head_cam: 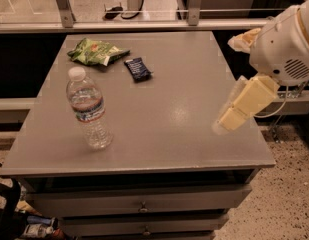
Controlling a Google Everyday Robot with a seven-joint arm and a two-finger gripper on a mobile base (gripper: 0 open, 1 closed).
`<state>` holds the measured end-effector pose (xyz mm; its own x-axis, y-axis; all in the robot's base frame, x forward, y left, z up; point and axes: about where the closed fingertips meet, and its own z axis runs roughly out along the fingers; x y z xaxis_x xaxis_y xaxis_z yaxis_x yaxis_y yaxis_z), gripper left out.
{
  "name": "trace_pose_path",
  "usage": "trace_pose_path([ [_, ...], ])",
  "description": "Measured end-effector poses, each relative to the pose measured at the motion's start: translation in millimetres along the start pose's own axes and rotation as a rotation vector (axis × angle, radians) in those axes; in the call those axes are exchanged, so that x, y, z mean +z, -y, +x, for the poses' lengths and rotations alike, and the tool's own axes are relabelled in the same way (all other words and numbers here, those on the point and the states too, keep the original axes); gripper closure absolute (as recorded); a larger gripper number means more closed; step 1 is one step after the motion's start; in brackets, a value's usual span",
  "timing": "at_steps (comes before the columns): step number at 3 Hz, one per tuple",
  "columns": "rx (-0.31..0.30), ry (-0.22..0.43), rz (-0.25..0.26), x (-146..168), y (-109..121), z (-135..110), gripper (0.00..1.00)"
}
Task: Pick water bottle
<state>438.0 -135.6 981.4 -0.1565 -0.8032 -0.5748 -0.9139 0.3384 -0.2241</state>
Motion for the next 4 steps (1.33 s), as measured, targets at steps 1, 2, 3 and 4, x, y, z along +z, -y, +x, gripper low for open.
trace_pose_path([
  [1,0.058,0.24,-0.044,44,-19,-45,0.0],
  [2,0.089,0.395,-0.083,64,-29,-78,0.0],
  [3,0.098,0.529,-0.114,78,-40,-113,0.0],
  [4,0.098,0.529,-0.114,78,-40,-113,0.0],
])
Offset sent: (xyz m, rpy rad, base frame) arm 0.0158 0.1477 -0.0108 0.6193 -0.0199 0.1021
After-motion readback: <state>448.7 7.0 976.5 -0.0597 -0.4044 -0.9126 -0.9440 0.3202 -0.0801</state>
